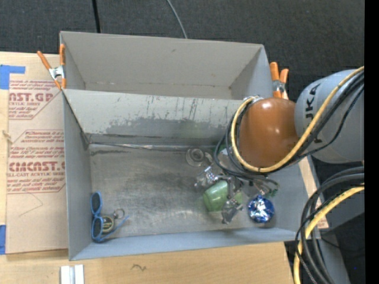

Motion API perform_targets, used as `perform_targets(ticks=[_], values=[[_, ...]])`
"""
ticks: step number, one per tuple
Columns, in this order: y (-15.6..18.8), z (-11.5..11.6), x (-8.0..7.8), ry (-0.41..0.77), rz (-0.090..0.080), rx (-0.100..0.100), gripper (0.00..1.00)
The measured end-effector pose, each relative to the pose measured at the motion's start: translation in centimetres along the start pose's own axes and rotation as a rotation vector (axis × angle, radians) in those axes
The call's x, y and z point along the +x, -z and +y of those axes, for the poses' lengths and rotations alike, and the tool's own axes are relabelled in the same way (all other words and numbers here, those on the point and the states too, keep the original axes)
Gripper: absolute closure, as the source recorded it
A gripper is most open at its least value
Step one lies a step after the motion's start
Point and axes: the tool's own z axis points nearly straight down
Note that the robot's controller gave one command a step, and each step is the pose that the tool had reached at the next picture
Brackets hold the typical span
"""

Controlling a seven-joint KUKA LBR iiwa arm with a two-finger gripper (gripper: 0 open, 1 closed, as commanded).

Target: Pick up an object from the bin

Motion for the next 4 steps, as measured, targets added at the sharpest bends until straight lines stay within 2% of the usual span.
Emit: perform_targets(ticks=[1,2,3,4], values=[[0.1,0.4,-0.5,0.007,-0.006,-0.002,1.00],[11.9,0.6,-2.8,0.035,-0.016,0.006,1.00],[4.2,6.5,-4.8,-0.395,-0.002,-0.005,1.00],[4.1,6.9,-6.7,-0.666,-0.007,-0.003,1.00]])
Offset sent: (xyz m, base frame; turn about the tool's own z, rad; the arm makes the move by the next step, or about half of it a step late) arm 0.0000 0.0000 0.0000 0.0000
